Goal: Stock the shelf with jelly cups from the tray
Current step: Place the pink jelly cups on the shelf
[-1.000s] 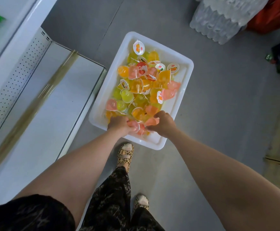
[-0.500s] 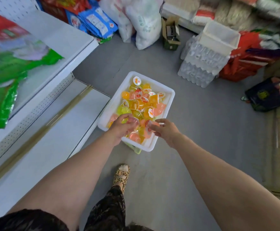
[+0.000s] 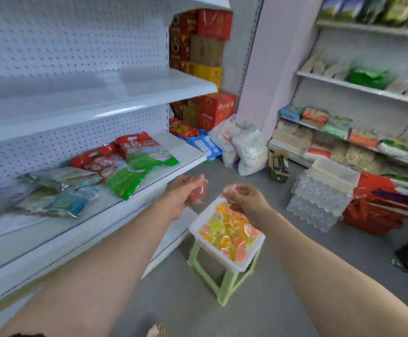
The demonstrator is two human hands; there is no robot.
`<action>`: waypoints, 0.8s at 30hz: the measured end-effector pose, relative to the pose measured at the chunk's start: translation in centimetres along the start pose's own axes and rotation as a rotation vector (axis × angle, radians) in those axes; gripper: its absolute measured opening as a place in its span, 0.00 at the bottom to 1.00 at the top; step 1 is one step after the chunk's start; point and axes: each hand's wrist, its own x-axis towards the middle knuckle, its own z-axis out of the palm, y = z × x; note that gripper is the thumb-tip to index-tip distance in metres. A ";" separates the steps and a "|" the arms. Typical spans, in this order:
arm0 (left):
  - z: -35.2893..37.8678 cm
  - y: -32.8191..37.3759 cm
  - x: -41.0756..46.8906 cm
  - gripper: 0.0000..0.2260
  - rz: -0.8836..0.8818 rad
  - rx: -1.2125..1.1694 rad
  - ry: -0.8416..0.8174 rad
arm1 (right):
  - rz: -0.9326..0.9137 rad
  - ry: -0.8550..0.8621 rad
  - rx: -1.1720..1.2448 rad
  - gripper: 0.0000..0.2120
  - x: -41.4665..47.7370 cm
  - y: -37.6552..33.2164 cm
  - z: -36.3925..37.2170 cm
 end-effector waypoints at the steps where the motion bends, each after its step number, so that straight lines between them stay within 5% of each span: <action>1: -1.1 1.9 -1.3 0.11 0.043 -0.002 0.042 | -0.044 -0.023 -0.016 0.09 -0.8 -1.7 1.2; 6: -8.8 10.3 -7.5 0.14 0.217 0.134 0.164 | -0.241 -0.148 -0.094 0.22 -4.0 -8.5 8.2; 13: -22.2 18.8 -16.7 0.16 0.458 0.339 0.444 | -0.456 -0.275 -0.151 0.24 -8.2 -16.8 23.7; 24: -48.7 23.2 -31.0 0.23 0.471 0.518 0.874 | -0.561 -0.667 -0.144 0.29 -18.0 -20.3 53.8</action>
